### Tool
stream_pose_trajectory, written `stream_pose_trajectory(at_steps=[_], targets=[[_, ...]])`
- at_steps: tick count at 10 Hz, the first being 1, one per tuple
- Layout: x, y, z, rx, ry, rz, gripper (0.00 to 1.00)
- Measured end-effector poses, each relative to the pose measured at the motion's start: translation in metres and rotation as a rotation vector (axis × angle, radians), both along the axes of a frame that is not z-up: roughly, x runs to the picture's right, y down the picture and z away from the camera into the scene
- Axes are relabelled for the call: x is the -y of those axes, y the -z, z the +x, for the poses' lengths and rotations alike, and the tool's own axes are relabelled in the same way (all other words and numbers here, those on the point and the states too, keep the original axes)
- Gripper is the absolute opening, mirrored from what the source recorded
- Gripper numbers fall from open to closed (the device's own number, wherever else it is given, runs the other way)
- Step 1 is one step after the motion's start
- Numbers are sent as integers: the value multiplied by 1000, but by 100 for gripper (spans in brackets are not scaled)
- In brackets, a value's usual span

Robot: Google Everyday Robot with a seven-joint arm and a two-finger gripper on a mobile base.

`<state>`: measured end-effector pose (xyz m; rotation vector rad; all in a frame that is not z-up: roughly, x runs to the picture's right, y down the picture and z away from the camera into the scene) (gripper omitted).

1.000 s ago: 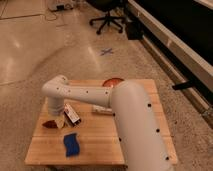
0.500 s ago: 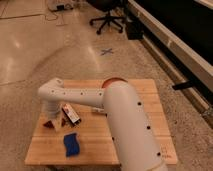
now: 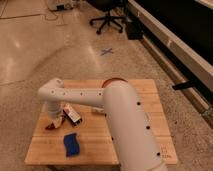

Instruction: Place the pepper on the white sponge

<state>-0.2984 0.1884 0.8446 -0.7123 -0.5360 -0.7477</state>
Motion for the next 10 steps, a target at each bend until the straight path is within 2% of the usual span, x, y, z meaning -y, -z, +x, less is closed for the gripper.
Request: stream_pose_trajectory(at_steps=[2, 4, 7, 10], targets=[[4, 9, 8, -5, 9, 36, 16], [2, 36, 13, 18, 15, 62, 16], [-19, 90, 20, 77, 7, 52, 16], [-39, 121, 37, 91, 6, 37, 16]])
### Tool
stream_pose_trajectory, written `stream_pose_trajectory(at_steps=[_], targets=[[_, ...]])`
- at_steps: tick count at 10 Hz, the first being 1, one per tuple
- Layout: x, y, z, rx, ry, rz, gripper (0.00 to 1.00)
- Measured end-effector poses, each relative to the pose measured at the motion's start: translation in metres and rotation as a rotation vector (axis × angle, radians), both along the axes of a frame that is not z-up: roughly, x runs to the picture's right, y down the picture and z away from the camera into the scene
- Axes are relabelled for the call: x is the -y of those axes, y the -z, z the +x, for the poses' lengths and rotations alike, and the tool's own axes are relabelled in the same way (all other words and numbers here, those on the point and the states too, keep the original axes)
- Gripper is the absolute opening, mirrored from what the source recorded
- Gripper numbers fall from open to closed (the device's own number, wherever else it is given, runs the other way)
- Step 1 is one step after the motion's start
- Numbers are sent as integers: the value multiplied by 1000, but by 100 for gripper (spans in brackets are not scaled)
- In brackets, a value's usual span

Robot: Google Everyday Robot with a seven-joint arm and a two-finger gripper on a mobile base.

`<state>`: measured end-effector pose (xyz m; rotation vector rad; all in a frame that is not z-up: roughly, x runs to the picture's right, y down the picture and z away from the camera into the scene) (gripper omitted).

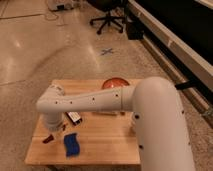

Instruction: Place the pepper on the white sponge

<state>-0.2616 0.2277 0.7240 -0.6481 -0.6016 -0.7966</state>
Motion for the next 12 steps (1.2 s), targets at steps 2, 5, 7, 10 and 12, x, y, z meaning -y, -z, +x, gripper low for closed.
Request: stream_pose_trajectory(at_steps=[2, 5, 7, 10, 12], targets=[[-11, 4, 18, -22, -17, -19, 16], [-25, 1, 37, -54, -35, -49, 17], [-34, -3, 44, -74, -39, -63, 33], [-39, -12, 52, -105, -45, -69, 63], [-39, -16, 55, -117, -51, -66, 78]])
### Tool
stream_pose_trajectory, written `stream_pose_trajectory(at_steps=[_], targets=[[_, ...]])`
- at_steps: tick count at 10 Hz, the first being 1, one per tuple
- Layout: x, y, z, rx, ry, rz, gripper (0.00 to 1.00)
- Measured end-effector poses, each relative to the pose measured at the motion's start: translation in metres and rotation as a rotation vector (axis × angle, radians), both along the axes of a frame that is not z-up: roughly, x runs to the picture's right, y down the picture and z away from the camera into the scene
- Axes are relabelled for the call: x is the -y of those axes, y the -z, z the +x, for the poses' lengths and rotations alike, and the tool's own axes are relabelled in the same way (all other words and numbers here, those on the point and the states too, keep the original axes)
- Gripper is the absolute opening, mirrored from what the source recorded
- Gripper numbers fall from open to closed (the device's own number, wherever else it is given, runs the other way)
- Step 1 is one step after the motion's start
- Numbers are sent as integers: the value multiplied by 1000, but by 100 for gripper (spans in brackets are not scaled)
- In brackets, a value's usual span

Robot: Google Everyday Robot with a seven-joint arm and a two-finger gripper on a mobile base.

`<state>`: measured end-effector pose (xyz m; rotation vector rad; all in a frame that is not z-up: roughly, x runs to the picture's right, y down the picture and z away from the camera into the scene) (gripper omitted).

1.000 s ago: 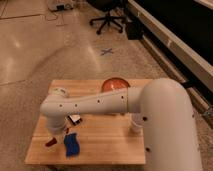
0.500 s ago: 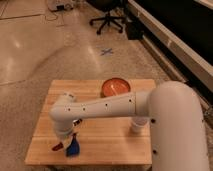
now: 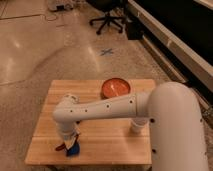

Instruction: Place the pepper on the white sponge

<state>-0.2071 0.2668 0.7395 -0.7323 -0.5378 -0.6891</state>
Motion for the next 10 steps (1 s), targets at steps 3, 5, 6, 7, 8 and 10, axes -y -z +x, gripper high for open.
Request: stream_pose_trajectory(at_steps=[3, 5, 6, 7, 8, 10], targets=[[0, -3, 2, -12, -6, 5, 80], [1, -5, 4, -18, -8, 8, 80], [2, -6, 5, -22, -9, 10, 80], [3, -6, 7, -26, -11, 12, 80], [6, -7, 10, -33, -17, 18, 80], [16, -10, 20, -49, -33, 27, 80]])
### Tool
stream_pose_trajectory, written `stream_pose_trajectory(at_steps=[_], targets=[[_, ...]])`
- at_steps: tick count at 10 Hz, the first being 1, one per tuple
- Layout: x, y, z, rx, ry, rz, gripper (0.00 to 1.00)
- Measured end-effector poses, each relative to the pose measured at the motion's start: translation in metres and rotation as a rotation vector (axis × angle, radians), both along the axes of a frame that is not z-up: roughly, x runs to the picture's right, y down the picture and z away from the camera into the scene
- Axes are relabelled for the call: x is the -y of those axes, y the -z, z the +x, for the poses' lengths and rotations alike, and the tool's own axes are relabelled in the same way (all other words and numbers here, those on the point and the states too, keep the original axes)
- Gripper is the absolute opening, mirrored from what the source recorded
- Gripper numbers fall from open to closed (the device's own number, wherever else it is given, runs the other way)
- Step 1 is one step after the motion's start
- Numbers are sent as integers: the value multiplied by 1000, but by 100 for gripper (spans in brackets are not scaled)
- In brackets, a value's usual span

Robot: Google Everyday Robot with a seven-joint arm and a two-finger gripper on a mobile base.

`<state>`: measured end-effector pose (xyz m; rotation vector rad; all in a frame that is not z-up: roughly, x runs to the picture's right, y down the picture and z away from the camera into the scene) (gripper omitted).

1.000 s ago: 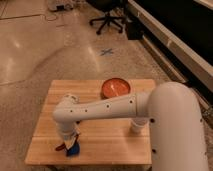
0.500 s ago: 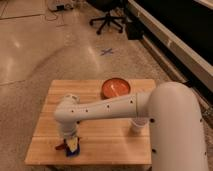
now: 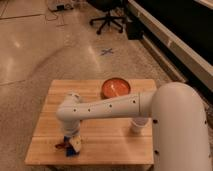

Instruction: Place the pepper on the white sponge

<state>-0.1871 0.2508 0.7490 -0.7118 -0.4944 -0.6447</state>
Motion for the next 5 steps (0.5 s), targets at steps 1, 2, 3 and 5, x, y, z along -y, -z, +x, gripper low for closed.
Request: stream_pose_trajectory(at_steps=[1, 2, 3, 5], targets=[[9, -1, 8, -5, -15, 5, 80], [18, -2, 16, -1, -35, 9, 80], [29, -4, 25, 14, -62, 11, 80], [31, -3, 25, 23, -66, 11, 80]])
